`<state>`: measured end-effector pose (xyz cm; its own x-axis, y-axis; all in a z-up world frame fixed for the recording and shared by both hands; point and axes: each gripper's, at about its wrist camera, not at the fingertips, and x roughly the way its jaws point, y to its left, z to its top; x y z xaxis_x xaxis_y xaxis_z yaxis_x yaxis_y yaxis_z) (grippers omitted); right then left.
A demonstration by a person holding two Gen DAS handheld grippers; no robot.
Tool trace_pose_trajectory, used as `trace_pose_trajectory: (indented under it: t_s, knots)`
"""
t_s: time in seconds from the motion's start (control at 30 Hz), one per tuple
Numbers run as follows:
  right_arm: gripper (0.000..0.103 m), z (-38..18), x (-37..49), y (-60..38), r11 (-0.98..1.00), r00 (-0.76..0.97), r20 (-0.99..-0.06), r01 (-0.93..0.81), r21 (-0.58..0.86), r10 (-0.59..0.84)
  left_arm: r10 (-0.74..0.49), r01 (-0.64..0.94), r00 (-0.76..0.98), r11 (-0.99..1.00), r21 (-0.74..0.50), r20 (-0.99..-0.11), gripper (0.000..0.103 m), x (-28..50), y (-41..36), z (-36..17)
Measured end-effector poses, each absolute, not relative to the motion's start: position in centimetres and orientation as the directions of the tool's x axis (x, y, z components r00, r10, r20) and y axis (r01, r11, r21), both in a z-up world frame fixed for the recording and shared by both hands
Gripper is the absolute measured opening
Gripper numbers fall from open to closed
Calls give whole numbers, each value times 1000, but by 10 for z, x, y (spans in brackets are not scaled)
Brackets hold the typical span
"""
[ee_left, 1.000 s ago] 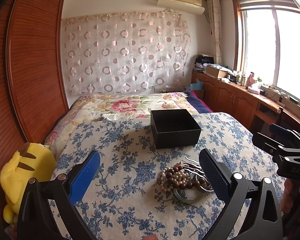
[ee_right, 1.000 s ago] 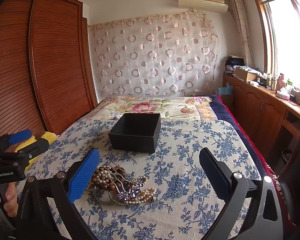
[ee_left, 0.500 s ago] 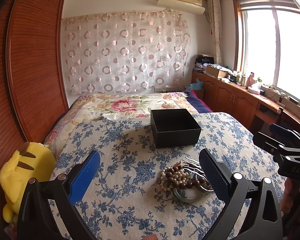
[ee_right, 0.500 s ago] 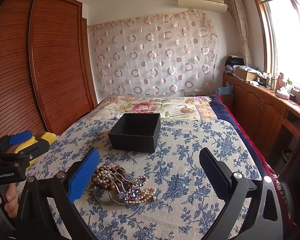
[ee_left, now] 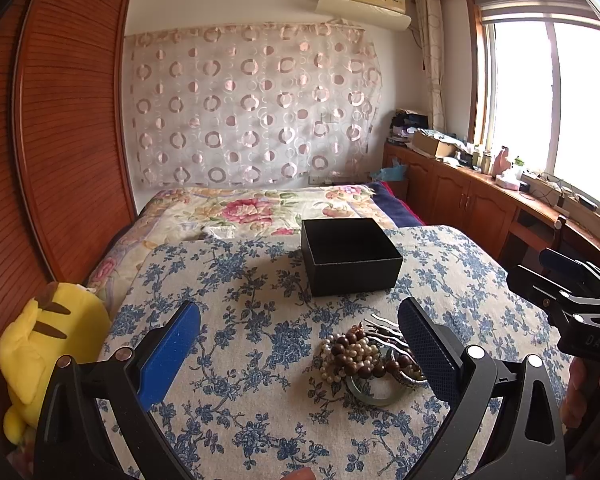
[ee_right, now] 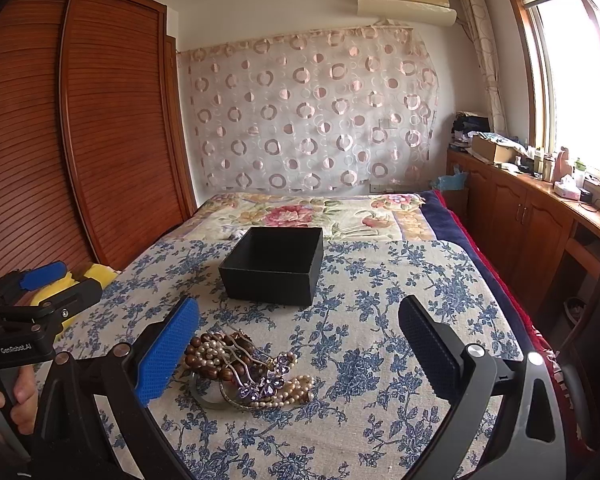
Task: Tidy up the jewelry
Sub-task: 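Grasp the silver flower hair comb with the right tool while the left tool grasps the brown bead bracelet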
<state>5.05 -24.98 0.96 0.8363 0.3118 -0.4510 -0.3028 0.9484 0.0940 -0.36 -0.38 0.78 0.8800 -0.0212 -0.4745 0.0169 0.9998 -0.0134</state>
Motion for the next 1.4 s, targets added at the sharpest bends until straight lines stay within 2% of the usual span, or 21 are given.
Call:
trace_pose_trajectory:
  t_s: [0.33, 0.63, 0.97, 1.4]
  knots:
    - [101, 0, 52, -235, 928, 796, -487, -360, 95, 359, -49, 43, 842, 999, -23, -537, 96, 10, 0, -14]
    - [99, -29, 70, -225, 888, 702, -569, -444, 120, 428, -55, 60, 777, 998, -13, -627, 96, 28, 12, -44]
    - [80, -65, 94, -208, 849, 571, -670, -498, 177, 474, -86, 81, 731, 996, -39, -677, 96, 38, 22, -65]
    - [76, -91, 123, -203, 830, 460, -714, -458, 319, 528, -93, 95, 702, 995, -36, -706, 96, 40, 19, -77]
